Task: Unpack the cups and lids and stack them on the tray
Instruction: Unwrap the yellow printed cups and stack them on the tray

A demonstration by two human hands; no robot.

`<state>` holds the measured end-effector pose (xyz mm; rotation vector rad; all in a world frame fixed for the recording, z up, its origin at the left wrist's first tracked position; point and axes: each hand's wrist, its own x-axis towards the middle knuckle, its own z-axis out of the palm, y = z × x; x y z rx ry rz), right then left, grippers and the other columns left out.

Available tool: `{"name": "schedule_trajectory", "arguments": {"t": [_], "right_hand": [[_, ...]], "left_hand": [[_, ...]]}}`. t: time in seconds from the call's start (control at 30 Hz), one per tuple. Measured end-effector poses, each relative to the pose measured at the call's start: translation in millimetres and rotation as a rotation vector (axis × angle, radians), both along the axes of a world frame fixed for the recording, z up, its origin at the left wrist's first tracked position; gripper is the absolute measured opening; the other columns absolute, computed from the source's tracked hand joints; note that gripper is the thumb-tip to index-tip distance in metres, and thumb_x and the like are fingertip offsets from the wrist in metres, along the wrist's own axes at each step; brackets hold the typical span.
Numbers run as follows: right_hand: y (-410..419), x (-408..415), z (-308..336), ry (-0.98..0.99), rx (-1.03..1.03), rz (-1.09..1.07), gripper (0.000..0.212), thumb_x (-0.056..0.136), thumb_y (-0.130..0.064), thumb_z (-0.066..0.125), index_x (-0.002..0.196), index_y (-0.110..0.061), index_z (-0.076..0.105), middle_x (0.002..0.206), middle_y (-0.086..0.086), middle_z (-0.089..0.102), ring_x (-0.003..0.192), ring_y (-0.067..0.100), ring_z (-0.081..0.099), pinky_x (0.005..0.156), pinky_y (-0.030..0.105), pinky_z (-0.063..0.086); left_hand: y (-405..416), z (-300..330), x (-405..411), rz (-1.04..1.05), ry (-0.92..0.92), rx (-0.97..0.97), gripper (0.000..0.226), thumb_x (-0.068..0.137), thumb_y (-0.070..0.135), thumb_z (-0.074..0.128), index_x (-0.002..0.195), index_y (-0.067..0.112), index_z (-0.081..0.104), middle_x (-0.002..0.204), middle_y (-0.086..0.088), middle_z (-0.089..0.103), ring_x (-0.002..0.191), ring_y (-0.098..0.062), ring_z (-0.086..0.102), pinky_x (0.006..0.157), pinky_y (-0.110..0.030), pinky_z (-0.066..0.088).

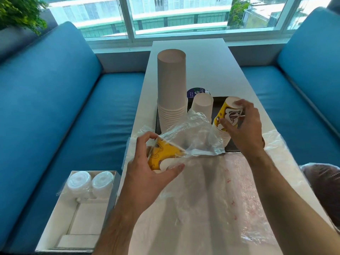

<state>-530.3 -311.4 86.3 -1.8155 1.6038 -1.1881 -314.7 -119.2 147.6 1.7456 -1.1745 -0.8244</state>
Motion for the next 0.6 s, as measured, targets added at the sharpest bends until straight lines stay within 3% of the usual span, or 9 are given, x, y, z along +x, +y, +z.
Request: {"name": "schedule_trajectory", "arguments": {"t": [0.1, 0.2, 0.27, 0.33, 0.4, 0.47, 0.6], "right_hand": [[6, 2, 7, 0.046, -0.066, -0.087, 0.069, 0.076, -0.036, 0.085, 0.13, -0.028, 0.044, 0.124, -0.002, 0.042, 0.121, 0.026, 0.048, 0.098, 0.051, 0.048], [21, 3, 26, -0.054, -0.1, -0.079, 0.036, 0.085, -0.029, 0.076, 0.115, -0.023, 0.056, 0.113, -0.004, 0.053, 0.108, 0.013, 0.052, 0.096, 0.049, 0.049], [33, 5, 47, -0.167, -0.017, 0.111, 0.008, 0.09, -0.02, 0.072, 0.094, -0.025, 0.066, 0.093, -0.01, 0.066, 0.088, 0.003, 0.06, 0.089, 0.046, 0.056], [46, 6, 65, -0.185, 0.105, 0.371, 0.012, 0.091, -0.015, 0.071, 0.087, -0.025, 0.074, 0.082, -0.011, 0.071, 0.081, 0.007, 0.064, 0.087, 0.045, 0.056], [53, 9, 76, -0.112, 0.208, 0.587, 0.009, 0.092, -0.023, 0.071, 0.094, -0.024, 0.079, 0.086, -0.01, 0.073, 0.086, 0.019, 0.068, 0.087, 0.051, 0.058], [58, 13, 84, -0.045, 0.266, 0.713, 0.019, 0.089, -0.034, 0.07, 0.101, -0.023, 0.081, 0.093, -0.007, 0.073, 0.091, 0.03, 0.069, 0.085, 0.055, 0.057], [67, 21, 99, -0.034, 0.326, 0.941, 0.016, 0.084, -0.03, 0.07, 0.095, -0.022, 0.078, 0.089, -0.014, 0.075, 0.091, 0.013, 0.072, 0.082, 0.024, 0.056]], "left_hand": [[0, 1, -1, -0.004, 0.005, 0.002, 0.072, 0.055, 0.063, 0.076, 0.111, 0.068, 0.031, 0.1, 0.042, 0.04, 0.084, 0.013, 0.054, 0.059, -0.008, 0.05], [1, 1, -1, -0.008, 0.012, 0.005, 0.07, 0.057, 0.062, 0.076, 0.112, 0.066, 0.033, 0.104, 0.039, 0.043, 0.091, 0.005, 0.057, 0.061, -0.008, 0.052], [2, 1, -2, -0.01, 0.001, 0.007, 0.069, 0.058, 0.062, 0.075, 0.113, 0.066, 0.033, 0.106, 0.039, 0.043, 0.095, 0.003, 0.057, 0.067, -0.01, 0.053], [2, -1, -3, -0.008, -0.01, -0.001, 0.07, 0.057, 0.063, 0.075, 0.115, 0.065, 0.035, 0.111, 0.033, 0.047, 0.099, -0.001, 0.059, 0.074, -0.013, 0.053], [2, -2, -5, -0.009, -0.025, -0.014, 0.076, 0.056, 0.064, 0.075, 0.121, 0.063, 0.037, 0.119, 0.024, 0.053, 0.105, -0.007, 0.061, 0.082, -0.021, 0.057], [3, -3, -7, -0.027, -0.056, -0.032, 0.077, 0.054, 0.067, 0.075, 0.121, 0.065, 0.038, 0.115, 0.026, 0.055, 0.106, -0.008, 0.063, 0.087, -0.027, 0.059], [4, -5, -10, -0.076, -0.13, -0.016, 0.073, 0.051, 0.074, 0.072, 0.111, 0.08, 0.031, 0.106, 0.042, 0.045, 0.104, -0.003, 0.061, 0.085, -0.027, 0.06]]}}
